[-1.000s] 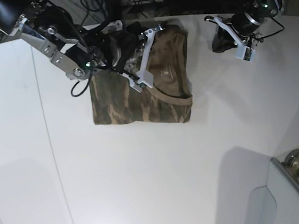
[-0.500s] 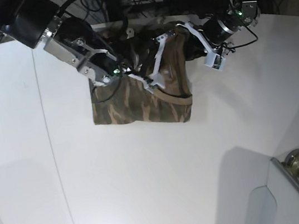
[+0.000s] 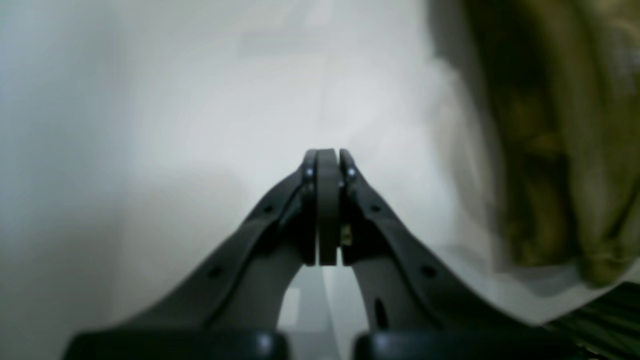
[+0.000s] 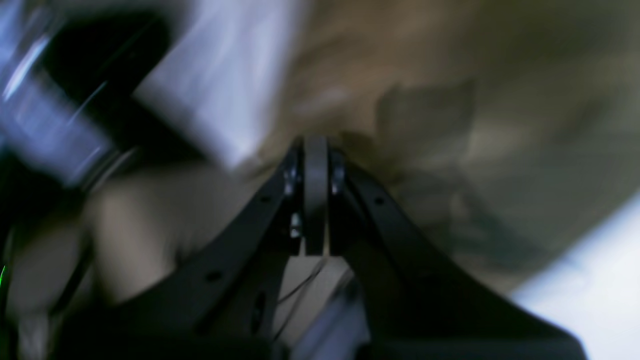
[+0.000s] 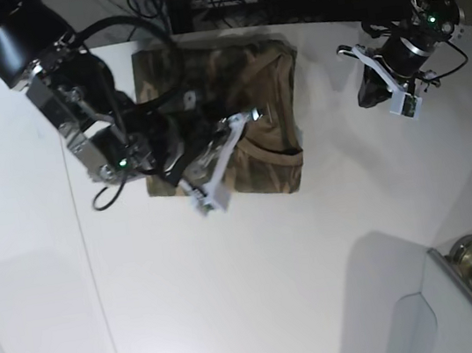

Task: Layout the t-shirt on the table in an organized manner, then fold the t-shirt properly
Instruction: 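Tuck and smooth the collar edge with both grippers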

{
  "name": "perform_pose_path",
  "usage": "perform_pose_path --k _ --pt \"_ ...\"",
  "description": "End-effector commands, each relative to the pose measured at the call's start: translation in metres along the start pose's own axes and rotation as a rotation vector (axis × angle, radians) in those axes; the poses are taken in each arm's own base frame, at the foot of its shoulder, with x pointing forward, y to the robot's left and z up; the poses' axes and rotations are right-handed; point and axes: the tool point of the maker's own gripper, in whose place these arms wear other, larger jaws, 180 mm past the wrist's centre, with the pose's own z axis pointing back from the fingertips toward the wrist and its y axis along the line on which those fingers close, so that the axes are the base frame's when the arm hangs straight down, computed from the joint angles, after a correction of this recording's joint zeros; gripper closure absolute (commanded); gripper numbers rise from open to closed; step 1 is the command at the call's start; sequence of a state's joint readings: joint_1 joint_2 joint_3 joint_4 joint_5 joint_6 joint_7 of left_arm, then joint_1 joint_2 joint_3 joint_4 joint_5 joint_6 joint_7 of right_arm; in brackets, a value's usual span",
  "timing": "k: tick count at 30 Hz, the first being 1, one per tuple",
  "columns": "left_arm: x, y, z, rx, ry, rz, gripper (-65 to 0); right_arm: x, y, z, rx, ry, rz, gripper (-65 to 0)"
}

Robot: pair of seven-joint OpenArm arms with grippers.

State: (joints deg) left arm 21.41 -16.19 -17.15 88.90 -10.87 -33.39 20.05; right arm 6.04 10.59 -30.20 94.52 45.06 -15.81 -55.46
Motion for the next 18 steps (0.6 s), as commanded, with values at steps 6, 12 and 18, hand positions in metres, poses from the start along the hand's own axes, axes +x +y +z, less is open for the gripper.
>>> perform_pose_path --k 6,12,18 --pt "0.079 -0.060 0.011 -0.137 -0.238 -0.028 0.0 0.027 -0.034 0.018 -0.048 -0.093 -0.052 0.0" --pt "0.085 -0.120 -0.015 -0.319 -0.217 -0.026 0.0 0.032 -0.040 0.018 -0.056 -0.140 -0.075 0.0" --pt "0.037 -0.122 -0.054 -0.316 -0.050 -0.027 0.0 0.040 -0.054 0.011 -0.086 -0.160 -0.099 0.0"
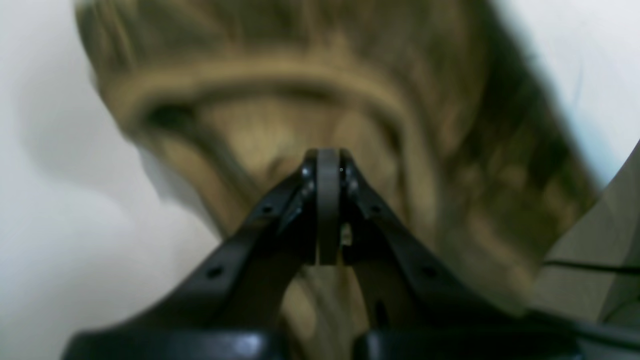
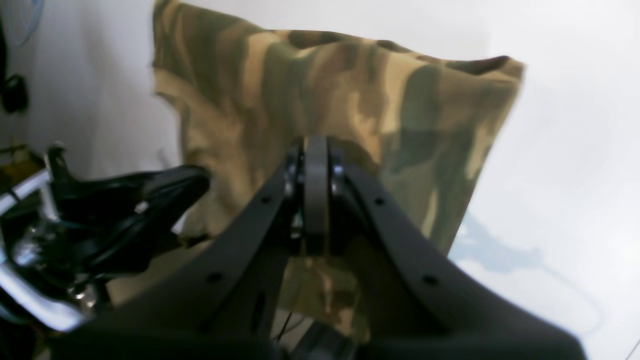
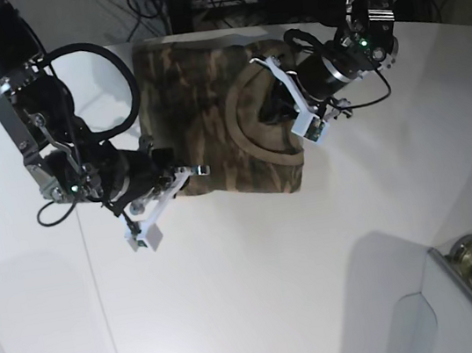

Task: Layout the t-shirt on the table in an organized manner, then fold the t-shirt properly
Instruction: 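Tuck and smooth the collar edge with both grippers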

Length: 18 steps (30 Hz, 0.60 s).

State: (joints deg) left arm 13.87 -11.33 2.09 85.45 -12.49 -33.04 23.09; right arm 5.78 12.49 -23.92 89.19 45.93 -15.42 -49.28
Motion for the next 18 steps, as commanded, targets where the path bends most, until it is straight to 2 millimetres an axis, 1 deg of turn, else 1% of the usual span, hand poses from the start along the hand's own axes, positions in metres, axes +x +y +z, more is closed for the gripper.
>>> perform_pose_path --k 1,4,6,7,8,11,12,13,14,15,16,18 --pt "0.009 0.005 0.000 0.003 -0.035 -0.005 0.0 0.021 -0.002 0.001 -0.006 -0.067 0.008 0.0" --pt "0.005 0.008 -0.006 0.004 -0.028 0.014 0.0 0.024 -0.022 -0.014 -0.052 -0.087 -0.036 0.0" --pt "0.002 0.011 -0.008 0.008 -0.020 0.022 0.0 0.021 -0.038 -0.022 -0.092 -0.070 -0.061 0.0" --pt "0.004 0.013 -0.009 0.010 -0.023 0.021 0.0 0.019 -0.045 -0.025 -0.106 -0.065 -0.071 0.0" --pt "0.004 0.013 -0.010 0.010 -0.023 0.021 0.0 0.020 -0.047 -0.025 -0.112 -0.068 -0.076 0.0" --pt "0.012 0.012 -0.009 0.007 -0.040 0.016 0.0 0.027 -0.041 -0.022 -0.096 -0.091 -0.066 0.0" --pt "0.016 0.011 -0.008 0.007 -0.048 0.007 0.0 0.031 -0.037 -0.019 -0.088 -0.104 -0.060 0.0" --pt "0.026 0.010 -0.006 0.007 -0.068 -0.010 0.0 0.037 -0.031 -0.015 -0.074 -0.124 -0.048 0.0" --pt "0.037 0.007 -0.003 0.006 -0.095 -0.028 0.0 0.045 -0.024 -0.008 -0.056 -0.155 -0.039 0.0" --pt "0.041 0.006 0.001 0.007 -0.104 -0.041 0.0 0.053 -0.018 0.000 -0.040 -0.185 -0.040 0.0" --pt "0.048 0.009 0.009 0.026 -0.114 -0.056 0.0 0.055 -0.017 0.010 -0.026 -0.215 -0.052 0.0" --pt "0.062 0.025 0.027 0.094 -0.130 -0.074 0.0 0.060 -0.013 0.035 0.001 -0.289 -0.065 0.0"
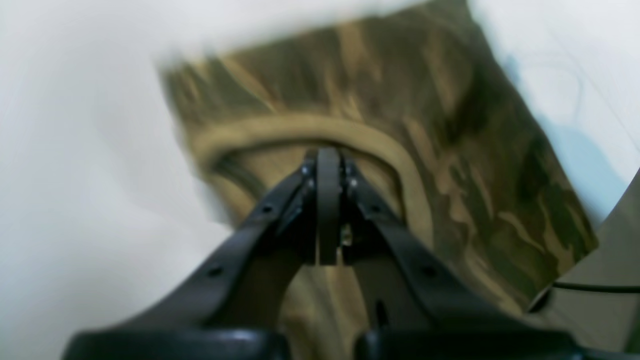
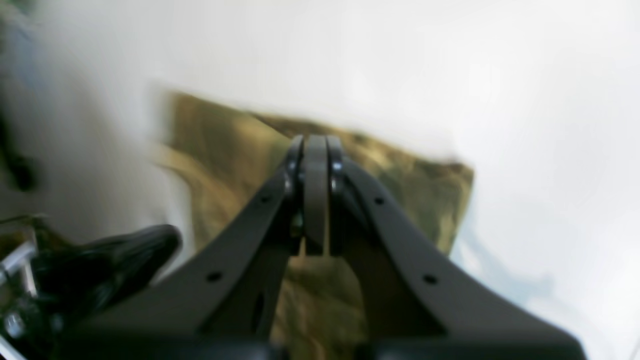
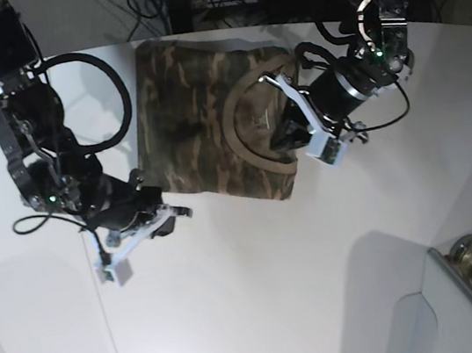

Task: Layout the t-shirt on the table in an organized manner, then fold the t-shirt properly
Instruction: 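Tuck and smooth the collar edge with both grippers, then grasp the collar edge of the folded shirt with the left gripper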

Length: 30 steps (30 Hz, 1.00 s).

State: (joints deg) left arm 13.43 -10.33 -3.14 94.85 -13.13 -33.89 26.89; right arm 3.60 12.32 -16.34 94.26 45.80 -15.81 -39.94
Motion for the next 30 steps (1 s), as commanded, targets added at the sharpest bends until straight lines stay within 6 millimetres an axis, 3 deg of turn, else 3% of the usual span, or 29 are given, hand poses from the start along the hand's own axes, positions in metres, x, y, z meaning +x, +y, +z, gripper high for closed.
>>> perform_pose_path --k 1,4,9,11,14,19,20,22,24,26,30 --pt "0.013 0.017 0.011 0.055 -0.021 -0.023 0.0 0.007 0.003 0.013 0.017 -0.035 0.001 0.0" --pt "0.017 0.046 0.028 0.144 0.003 -0.025 0.0 -0.002 0.002 0.037 0.024 -0.067 -0.011 0.0" --pt "0.000 0.072 0.047 0.217 0.075 -0.017 0.0 -0.021 -0.047 0.049 -0.088 -0.012 0.013 0.0" --pt "-0.021 0.071 0.055 0.212 0.126 -0.006 0.0 -0.023 -0.059 0.050 -0.115 0.005 0.030 0.0" --pt "-0.036 0.068 0.055 0.204 0.146 0.022 0.0 -0.035 -0.064 0.052 -0.128 0.029 0.026 0.0" --pt "-0.039 0.074 0.049 0.208 0.171 0.039 0.0 -0.050 -0.068 0.053 -0.134 0.057 0.015 0.0" --pt "-0.039 0.073 0.048 0.205 0.185 0.041 -6.7 -0.050 -0.068 0.053 -0.134 0.058 0.014 0.0" --pt "-0.038 0.067 0.044 0.178 0.171 0.079 -30.6 -0.051 -0.069 0.053 -0.135 0.064 0.013 0.0" --pt "-0.033 0.062 0.041 0.142 0.127 0.140 -48.2 -0.052 -0.069 0.053 -0.136 0.065 0.013 0.0" --pt "-0.030 0.062 0.034 0.112 0.091 0.210 -56.6 -0.053 -0.070 0.053 -0.137 0.067 0.012 0.0" --pt "-0.044 0.066 0.019 0.069 0.074 0.366 -57.9 -0.057 -0.071 0.053 -0.140 0.075 0.008 0.0"
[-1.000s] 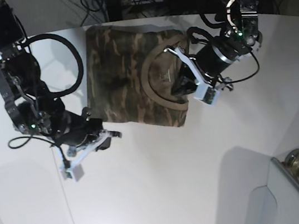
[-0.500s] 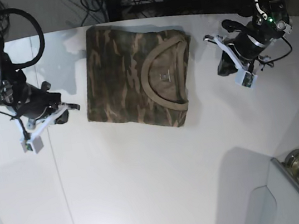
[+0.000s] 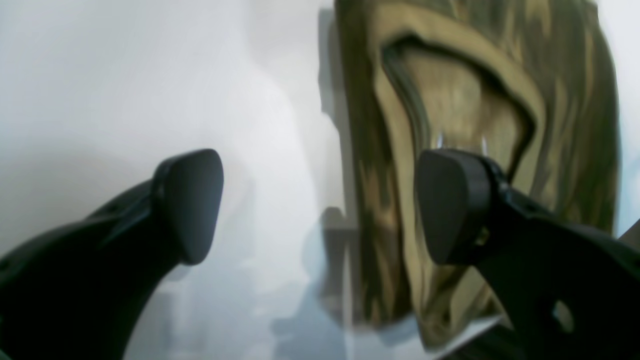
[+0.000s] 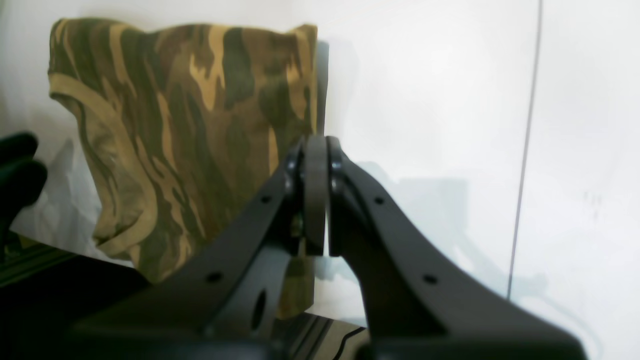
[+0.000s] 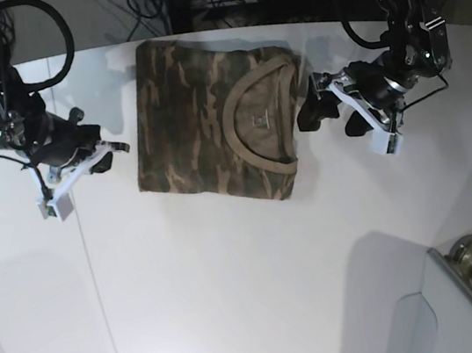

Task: Layout the t-shirt on the table in an organized manner, then fold the t-shirt properly
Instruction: 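Grasp the collar edge of the folded shirt with the left gripper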

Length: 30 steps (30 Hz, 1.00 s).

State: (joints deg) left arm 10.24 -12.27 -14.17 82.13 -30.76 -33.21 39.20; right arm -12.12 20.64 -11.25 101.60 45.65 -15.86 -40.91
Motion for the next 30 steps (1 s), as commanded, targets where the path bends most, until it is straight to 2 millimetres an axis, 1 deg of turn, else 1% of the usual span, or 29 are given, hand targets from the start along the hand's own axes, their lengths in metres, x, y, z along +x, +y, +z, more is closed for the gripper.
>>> perform_pose_path --k 1,8,10,14,15,16,17,18,21,22,24,26,29,30 --pt "0.008 -0.005 -0.004 -0.033 -0.027 0.006 -57.9 0.011 0.003 0.003 0.012 -0.035 0.015 0.0" --pt "-0.012 -0.041 -0.041 -0.152 0.078 -0.008 -57.9 0.010 0.002 0.003 0.012 -0.032 0.017 0.0" --pt "-0.016 -0.046 -0.050 -0.168 0.100 0.003 -57.9 0.010 0.002 0.003 0.011 -0.030 0.017 0.0" --pt "-0.024 -0.044 -0.061 -0.172 0.136 0.032 -57.6 0.009 0.001 0.003 0.010 -0.029 0.017 0.0" --pt "-0.025 -0.042 -0.063 -0.169 0.142 0.038 -56.6 0.009 0.001 0.004 0.008 -0.027 0.018 0.0" --pt "-0.028 -0.042 -0.063 -0.169 0.148 0.042 -52.7 0.007 0.000 0.004 0.006 -0.026 0.016 0.0" --pt "-0.025 -0.044 -0.065 -0.175 0.149 0.034 -45.9 0.007 -0.001 0.004 0.004 -0.028 0.013 0.0" --pt "-0.024 -0.046 -0.067 -0.181 0.152 0.023 -37.4 0.007 -0.003 0.004 0.001 -0.029 0.012 0.0" --pt "-0.021 -0.050 -0.069 -0.192 0.160 -0.001 -6.3 0.008 -0.004 0.005 -0.002 -0.031 0.014 0.0" --pt "-0.021 -0.050 -0.069 -0.192 0.159 -0.001 0.0 0.008 -0.004 0.005 -0.002 -0.031 0.014 0.0" --pt "-0.019 -0.048 -0.069 -0.188 0.157 -0.006 0.0 0.007 -0.004 0.005 -0.002 -0.030 0.013 0.0" --pt "-0.017 -0.042 -0.066 -0.178 0.162 -0.021 0.0 0.007 -0.004 0.005 -0.002 -0.030 0.013 0.0" --pt "-0.003 -0.038 -0.068 -0.172 0.148 -0.045 0.0 0.007 -0.004 0.005 -0.002 -0.030 0.013 0.0" --pt "0.000 -0.032 -0.067 -0.156 0.152 -0.069 0.0 0.007 -0.004 0.005 -0.002 -0.030 0.013 0.0"
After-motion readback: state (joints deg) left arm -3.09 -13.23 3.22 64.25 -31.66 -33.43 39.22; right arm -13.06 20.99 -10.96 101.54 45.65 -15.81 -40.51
